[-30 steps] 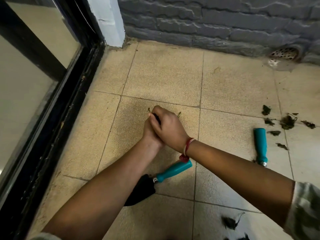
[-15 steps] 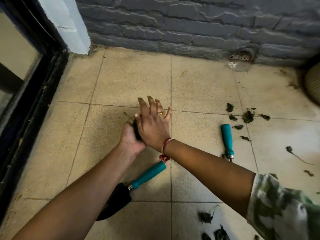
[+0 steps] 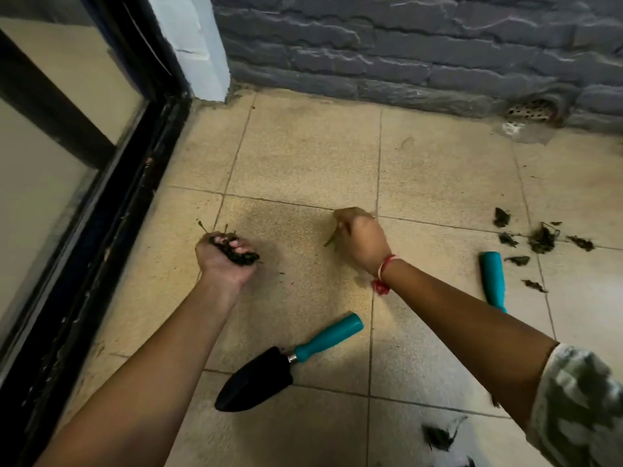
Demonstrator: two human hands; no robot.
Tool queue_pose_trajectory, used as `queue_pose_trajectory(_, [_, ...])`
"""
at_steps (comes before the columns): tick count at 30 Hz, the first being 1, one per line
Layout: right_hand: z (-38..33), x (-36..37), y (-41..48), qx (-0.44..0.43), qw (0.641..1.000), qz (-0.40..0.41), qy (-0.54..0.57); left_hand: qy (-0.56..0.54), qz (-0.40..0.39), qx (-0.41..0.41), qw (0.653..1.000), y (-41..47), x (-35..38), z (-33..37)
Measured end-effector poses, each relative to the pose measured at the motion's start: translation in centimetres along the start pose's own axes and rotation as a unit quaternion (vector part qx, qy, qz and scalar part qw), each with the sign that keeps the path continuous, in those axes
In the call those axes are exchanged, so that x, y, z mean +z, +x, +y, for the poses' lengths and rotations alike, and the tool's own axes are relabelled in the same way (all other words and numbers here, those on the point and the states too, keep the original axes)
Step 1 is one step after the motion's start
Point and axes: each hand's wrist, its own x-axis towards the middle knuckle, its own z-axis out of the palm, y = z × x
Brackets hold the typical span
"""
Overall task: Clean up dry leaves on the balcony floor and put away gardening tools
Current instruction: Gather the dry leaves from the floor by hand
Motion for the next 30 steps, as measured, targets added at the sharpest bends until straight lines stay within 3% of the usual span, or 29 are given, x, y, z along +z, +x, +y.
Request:
queue_pose_trajectory(2, [-1.3, 1.3, -0.9, -0.102, 0.987, -0.036, -0.121, -0.008, 0.004, 0.018, 1.0, 0.1, -0.1, 1.0])
queue_pose_trajectory(4, [-2.1, 1.7, -1.5, -0.16, 0.968, -0.014, -0.192, -0.009, 0.015, 0.024, 1.0, 0.1, -0.2, 1.6])
queue_pose_trajectory(12, [0.5, 0.4, -3.0, -0.216, 0.957, -0.066, -0.181, -0.004, 0.042, 0.002, 0.999, 0.4, -0.8, 1.2])
queue_pose_trajectory(18, [0.9, -0.5, -3.2, -0.211, 0.951, -0.014, -0.228, 0.059, 0.054, -0.049, 0.996, 0.2, -0.3, -2.2])
queue_pose_trajectory(19, [0.7, -0.3, -3.2, -0.18, 0.961, -0.016, -0.209, 0.072, 0.059, -0.056, 0.994, 0.0, -0.2, -2.8])
queue_pose_trajectory(22, [-1.4, -0.9, -3.3, -0.021, 0.999, -0.02, 0.017, 0.117, 0.058, -0.063, 0.989, -0.8, 0.4, -4.3])
queue_pose_trajectory(25, [-5.1, -1.7, -4.2, 0.029, 0.97, -0.097, 0.221, 0.154, 0.049, -0.079, 0.984, -1.6, 0.8, -6.0])
queue_pose_trajectory(27, [-7.6, -1.6, -5.4, 0.011, 0.967, -0.113, 0.226, 0.16, 0.017, -0.09, 0.983, -2.0, 1.1, -7.4])
queue_pose_trajectory(30, [-8.7, -0.9, -6.1, 0.01, 0.992, -0.04, 0.116, 0.156, -0.018, -0.102, 0.982, -2.6, 1.5, -8.8])
